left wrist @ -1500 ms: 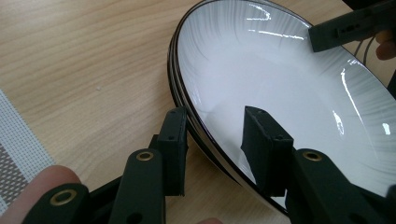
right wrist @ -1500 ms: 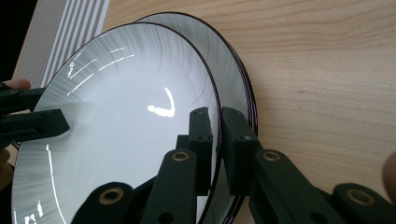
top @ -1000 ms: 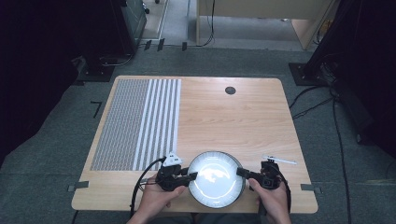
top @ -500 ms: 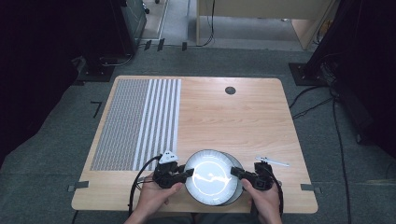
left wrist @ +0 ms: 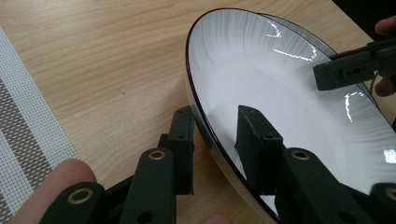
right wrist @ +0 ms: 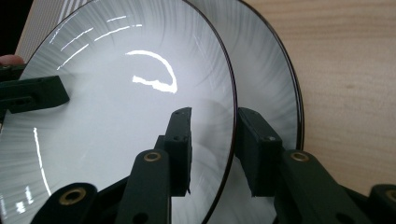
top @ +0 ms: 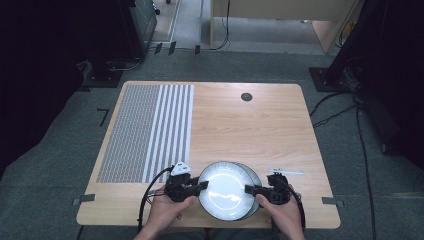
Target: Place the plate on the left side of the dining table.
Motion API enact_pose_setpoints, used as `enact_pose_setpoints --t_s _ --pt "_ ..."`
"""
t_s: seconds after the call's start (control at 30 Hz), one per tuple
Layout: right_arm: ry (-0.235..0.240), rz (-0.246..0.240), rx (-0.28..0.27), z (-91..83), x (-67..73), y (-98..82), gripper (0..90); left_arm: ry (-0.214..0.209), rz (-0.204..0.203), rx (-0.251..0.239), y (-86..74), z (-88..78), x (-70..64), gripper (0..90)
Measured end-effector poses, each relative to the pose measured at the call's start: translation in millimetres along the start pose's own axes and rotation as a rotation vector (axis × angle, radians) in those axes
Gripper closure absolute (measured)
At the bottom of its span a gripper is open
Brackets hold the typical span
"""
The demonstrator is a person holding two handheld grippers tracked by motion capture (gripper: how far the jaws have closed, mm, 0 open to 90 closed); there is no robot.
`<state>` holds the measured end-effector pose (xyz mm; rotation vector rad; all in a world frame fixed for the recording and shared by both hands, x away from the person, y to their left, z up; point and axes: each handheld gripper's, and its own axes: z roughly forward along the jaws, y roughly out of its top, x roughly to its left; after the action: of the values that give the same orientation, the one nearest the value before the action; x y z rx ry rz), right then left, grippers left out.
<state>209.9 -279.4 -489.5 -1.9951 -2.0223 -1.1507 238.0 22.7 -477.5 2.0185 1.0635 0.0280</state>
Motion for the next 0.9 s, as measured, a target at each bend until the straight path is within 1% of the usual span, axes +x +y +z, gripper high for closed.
enact_pose_setpoints --t_s 0.03,0.07,0.1,0.13,0.17,0.2,0.23,0.27,0.3,0.33,0.37,0.47,0.5,0.53,0.57,0.63,0.67,0.7,0.73,0.77,0.9 --pt "0.007 0.032 0.034 -1.4 -0.5 1.1 68.0 -0.002 -0.001 0.000 0.0 0.2 0.1 68.2" --pt "0.007 0.032 0.034 -1.4 -0.5 1.1 68.0 -0.002 -0.001 0.000 0.0 0.2 0.1 68.2" --pt "0.026 0.045 0.041 0.5 -0.8 0.6 68.1 -0.004 -0.002 0.000 -0.2 0.3 0.3 68.2" --pt "0.026 0.045 0.041 0.5 -0.8 0.6 68.1 -0.004 -0.002 0.000 -0.2 0.3 0.3 68.2" --pt "0.031 0.070 0.029 1.2 -1.8 0.2 70.1 -0.004 -0.002 -0.001 -0.3 0.3 0.3 68.1" --pt "0.031 0.070 0.029 1.2 -1.8 0.2 70.1 -0.004 -0.003 -0.001 -0.4 0.2 0.3 68.1" --pt "0.037 0.093 0.019 1.9 -3.3 -0.1 73.3 -0.004 -0.008 -0.004 -0.6 0.0 0.3 68.1" --pt "0.037 0.093 0.019 1.9 -3.3 -0.1 73.3 -0.004 -0.008 -0.004 -0.6 0.0 0.3 68.1" --pt "0.041 0.120 0.002 3.1 -5.4 -1.0 77.0 -0.009 -0.015 -0.007 -1.1 -0.1 0.9 68.0" --pt "0.041 0.120 0.002 3.1 -5.4 -1.0 77.0 -0.009 -0.015 -0.007 -1.1 -0.1 0.9 68.1" --pt "0.043 0.134 -0.018 4.1 -6.4 -2.0 79.3 -0.014 -0.021 -0.008 -1.2 -0.1 1.7 68.1" --pt "0.046 0.142 -0.031 4.7 -7.3 -2.8 80.0 -0.018 -0.028 -0.007 -1.2 -0.3 2.2 68.2" --pt "0.055 0.162 -0.044 4.8 -8.0 -3.5 80.9 -0.020 -0.031 -0.008 -1.1 -0.7 2.6 68.3" --pt "0.055 0.162 -0.044 4.8 -8.0 -3.5 80.9 -0.020 -0.031 -0.008 -1.1 -0.7 2.6 68.6" --pt "0.061 0.168 -0.048 4.4 -8.5 -3.7 81.5 -0.029 -0.042 -0.009 -0.6 -1.5 3.7 68.6" --pt "0.093 0.195 -0.080 -0.4 -9.1 -2.4 84.0 -0.042 -0.057 -0.016 0.8 -4.2 5.9 71.4" --pt "0.093 0.195 -0.080 -0.4 -9.1 -2.4 84.0 -0.042 -0.057 -0.016 0.8 -4.2 5.9 72.0" --pt "0.116 0.208 -0.106 -4.7 -8.7 -1.4 85.0 -0.048 -0.062 -0.024 1.5 -6.3 6.7 72.8" --pt "0.116 0.208 -0.106 -4.7 -8.7 -1.4 85.0 -0.048 -0.062 -0.024 1.5 -6.3 6.7 73.0" --pt "0.107 0.193 -0.121 -6.4 -6.6 -1.5 84.9 -0.045 -0.058 -0.027 1.7 -6.8 6.2 73.1" --pt "0.097 0.186 -0.142 -6.9 -4.0 -2.2 84.9 -0.048 -0.061 -0.028 1.4 -7.6 6.9 73.1"
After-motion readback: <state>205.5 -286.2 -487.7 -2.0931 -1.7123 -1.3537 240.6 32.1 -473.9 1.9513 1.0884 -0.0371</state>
